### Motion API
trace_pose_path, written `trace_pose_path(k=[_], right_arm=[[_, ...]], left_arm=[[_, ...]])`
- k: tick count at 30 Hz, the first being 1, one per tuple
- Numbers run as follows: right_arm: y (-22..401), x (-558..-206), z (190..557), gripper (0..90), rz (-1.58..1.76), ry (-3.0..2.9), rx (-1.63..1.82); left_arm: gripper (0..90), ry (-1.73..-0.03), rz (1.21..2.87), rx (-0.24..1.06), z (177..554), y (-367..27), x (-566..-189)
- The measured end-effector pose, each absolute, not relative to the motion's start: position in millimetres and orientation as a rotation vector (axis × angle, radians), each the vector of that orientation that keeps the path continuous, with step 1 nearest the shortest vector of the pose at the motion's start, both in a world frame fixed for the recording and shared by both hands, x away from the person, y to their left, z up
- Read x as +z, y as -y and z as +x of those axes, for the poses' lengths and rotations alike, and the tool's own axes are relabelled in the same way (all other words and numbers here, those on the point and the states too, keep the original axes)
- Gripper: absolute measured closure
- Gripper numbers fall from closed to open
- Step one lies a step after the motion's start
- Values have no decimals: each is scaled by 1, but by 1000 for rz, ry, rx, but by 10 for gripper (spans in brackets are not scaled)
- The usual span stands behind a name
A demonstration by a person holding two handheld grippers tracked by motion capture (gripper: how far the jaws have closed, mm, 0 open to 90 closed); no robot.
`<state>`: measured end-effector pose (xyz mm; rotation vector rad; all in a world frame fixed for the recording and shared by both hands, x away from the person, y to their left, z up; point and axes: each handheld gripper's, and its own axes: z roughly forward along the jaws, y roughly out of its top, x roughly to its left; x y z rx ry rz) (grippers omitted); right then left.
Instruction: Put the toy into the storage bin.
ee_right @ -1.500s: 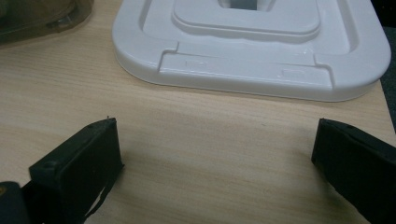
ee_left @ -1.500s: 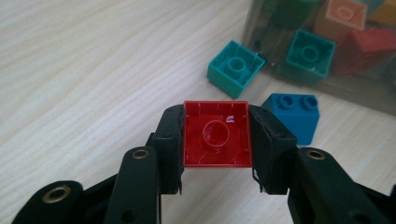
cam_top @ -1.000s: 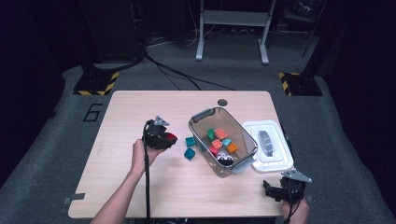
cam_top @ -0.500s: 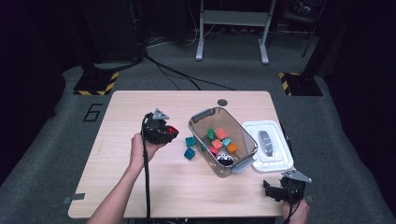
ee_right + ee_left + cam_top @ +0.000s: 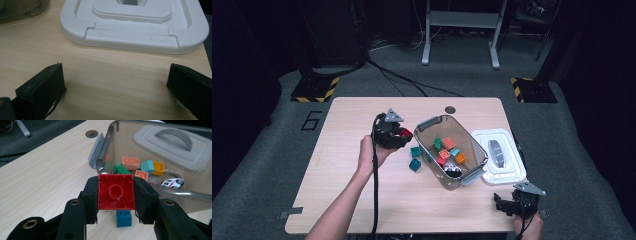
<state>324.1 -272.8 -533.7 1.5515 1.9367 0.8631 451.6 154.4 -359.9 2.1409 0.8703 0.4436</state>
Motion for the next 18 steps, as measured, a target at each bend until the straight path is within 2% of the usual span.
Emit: trace_pose_path(k=[18], right_arm=[[273, -534, 324, 7, 1551, -1938, 863]], left_arm=[[594, -728, 2214, 377, 450, -97, -355]])
